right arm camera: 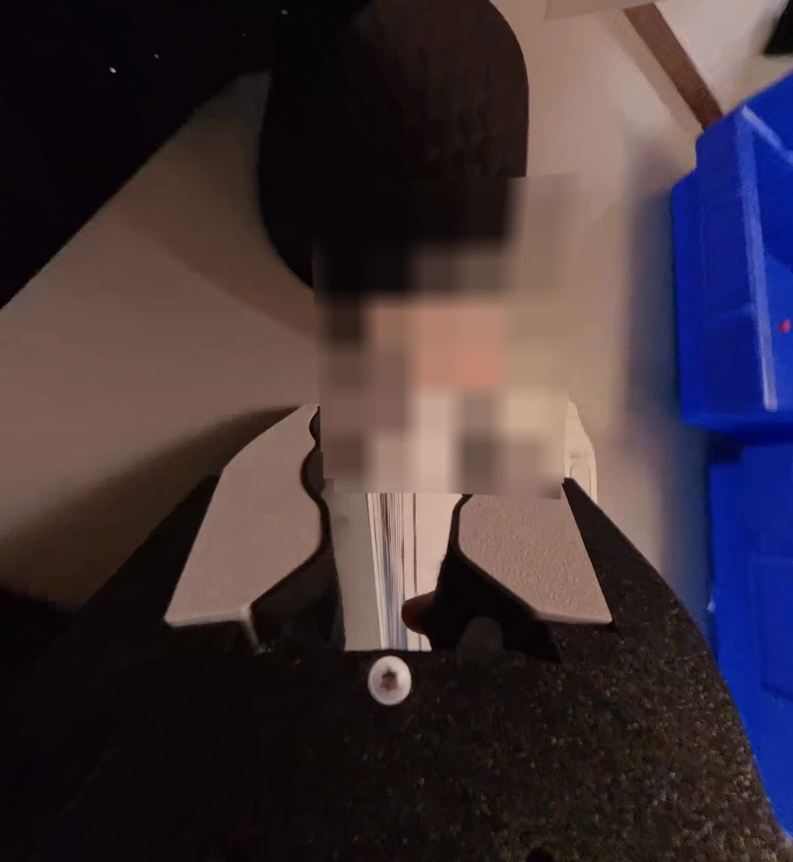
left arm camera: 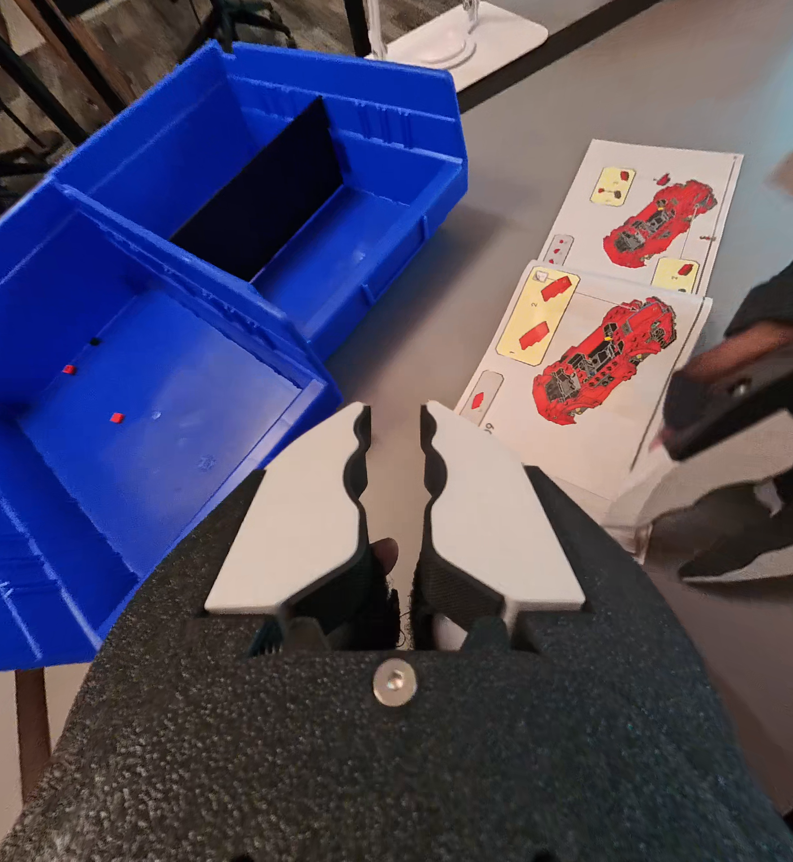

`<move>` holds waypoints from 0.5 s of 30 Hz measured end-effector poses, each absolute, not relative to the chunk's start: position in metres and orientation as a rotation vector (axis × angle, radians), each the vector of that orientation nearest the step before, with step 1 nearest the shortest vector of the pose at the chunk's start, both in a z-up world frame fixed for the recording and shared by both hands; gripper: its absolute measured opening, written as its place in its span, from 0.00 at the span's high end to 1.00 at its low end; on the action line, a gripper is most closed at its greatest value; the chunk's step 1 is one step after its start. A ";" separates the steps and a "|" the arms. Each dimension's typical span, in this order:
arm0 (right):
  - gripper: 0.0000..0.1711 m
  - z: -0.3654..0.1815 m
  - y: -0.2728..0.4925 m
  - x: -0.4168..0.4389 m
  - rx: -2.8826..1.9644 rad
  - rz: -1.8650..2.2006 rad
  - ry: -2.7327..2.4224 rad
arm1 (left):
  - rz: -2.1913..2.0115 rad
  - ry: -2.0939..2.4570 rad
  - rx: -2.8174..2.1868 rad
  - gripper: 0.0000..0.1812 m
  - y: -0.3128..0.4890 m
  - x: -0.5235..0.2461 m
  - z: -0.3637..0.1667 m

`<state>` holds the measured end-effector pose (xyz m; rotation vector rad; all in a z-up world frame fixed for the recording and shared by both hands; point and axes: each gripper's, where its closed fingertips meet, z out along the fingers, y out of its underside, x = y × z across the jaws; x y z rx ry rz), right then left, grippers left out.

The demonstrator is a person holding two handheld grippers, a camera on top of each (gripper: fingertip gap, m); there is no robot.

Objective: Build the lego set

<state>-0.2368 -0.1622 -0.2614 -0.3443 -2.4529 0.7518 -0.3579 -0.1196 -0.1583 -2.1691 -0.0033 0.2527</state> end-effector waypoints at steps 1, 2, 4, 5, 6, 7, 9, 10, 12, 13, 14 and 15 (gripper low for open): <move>0.70 -0.262 -0.170 -0.240 -0.302 0.761 -2.434 | 0.263 -0.013 -2.160 0.89 -0.122 -0.360 -0.156; 0.73 -0.261 -0.175 -0.245 -0.276 0.762 -2.401 | 0.271 -0.021 -2.152 0.89 -0.124 -0.362 -0.155; 0.79 -0.264 -0.177 -0.252 -0.215 0.690 -2.374 | 0.280 -0.034 -2.136 0.89 -0.127 -0.366 -0.152; 0.84 -0.266 -0.176 -0.256 -0.193 0.633 -2.363 | 0.282 -0.039 -2.128 0.89 -0.128 -0.367 -0.151; 0.92 -0.267 -0.175 -0.259 -0.176 0.590 -2.350 | 0.283 -0.043 -2.122 0.89 -0.128 -0.368 -0.150; 1.00 -0.264 -0.175 -0.262 -0.161 0.579 -2.326 | 0.283 -0.046 -2.117 0.89 -0.128 -0.369 -0.150; 1.00 -0.248 -0.168 -0.265 -0.193 0.587 -2.264 | 0.280 -0.046 -2.115 0.89 -0.128 -0.370 -0.151; 1.00 -0.236 -0.157 -0.267 -0.240 0.573 -2.238 | 0.277 -0.044 -2.118 0.89 -0.127 -0.370 -0.152; 1.00 -0.209 -0.116 -0.271 -0.356 0.486 -2.171 | 0.269 -0.038 -2.124 0.89 -0.126 -0.370 -0.155; 1.00 -0.197 -0.086 -0.272 -0.437 0.423 -2.139 | 0.263 -0.039 -2.125 0.89 -0.126 -0.370 -0.156; 1.00 -0.189 -0.053 -0.272 -0.535 0.361 -2.118 | 0.256 -0.041 -2.125 0.89 -0.125 -0.371 -0.157; 1.00 -0.182 -0.017 -0.271 -0.626 0.297 -2.088 | 0.250 -0.042 -2.126 0.89 -0.124 -0.371 -0.158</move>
